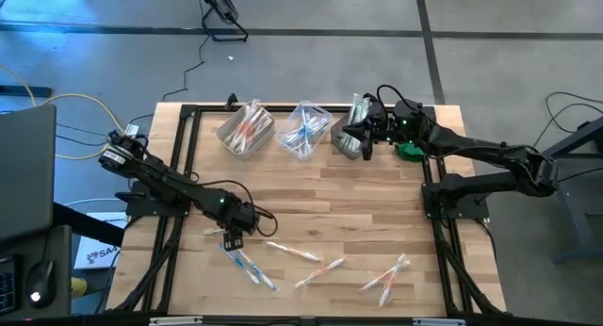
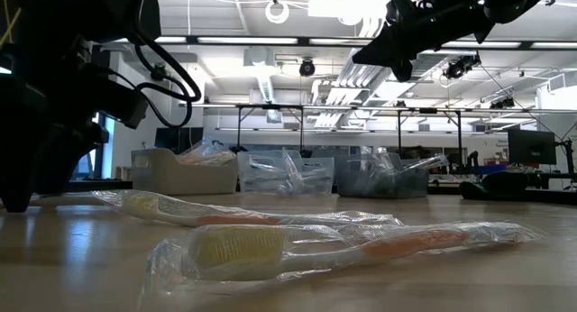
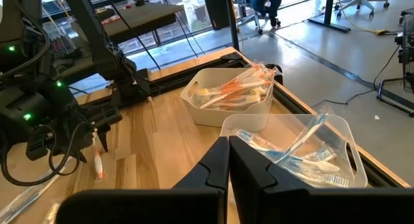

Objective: Pick & Place Toothbrushes
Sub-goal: Put the orange toothbrush into the white bin

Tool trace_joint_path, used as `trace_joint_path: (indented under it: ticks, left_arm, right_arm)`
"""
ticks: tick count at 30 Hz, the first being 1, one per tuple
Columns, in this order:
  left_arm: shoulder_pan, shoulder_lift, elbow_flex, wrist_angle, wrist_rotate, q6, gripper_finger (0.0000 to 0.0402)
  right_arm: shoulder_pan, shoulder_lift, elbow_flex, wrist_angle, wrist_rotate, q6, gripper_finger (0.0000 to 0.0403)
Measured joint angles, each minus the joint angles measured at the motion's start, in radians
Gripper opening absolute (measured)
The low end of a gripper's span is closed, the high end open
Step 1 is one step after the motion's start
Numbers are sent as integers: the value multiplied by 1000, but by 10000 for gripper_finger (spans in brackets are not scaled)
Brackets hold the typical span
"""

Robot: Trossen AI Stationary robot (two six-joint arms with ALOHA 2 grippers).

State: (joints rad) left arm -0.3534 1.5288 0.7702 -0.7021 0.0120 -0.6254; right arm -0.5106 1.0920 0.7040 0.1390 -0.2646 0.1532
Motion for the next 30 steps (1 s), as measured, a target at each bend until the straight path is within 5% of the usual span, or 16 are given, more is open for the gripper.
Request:
trace_joint_path:
  ticks: [6, 23, 30]
  left_arm:
    - [9, 1, 0, -3, -1, 3, 220]
    - [221, 2, -33, -4, 125, 235, 50]
    - [285, 3, -32, -18, 191, 291, 14]
  right_arm:
    - [0, 0, 0, 0, 0, 0, 3]
    - [0, 0, 0, -2, 0, 0, 4]
    - [0, 0, 0, -2, 0, 0, 5]
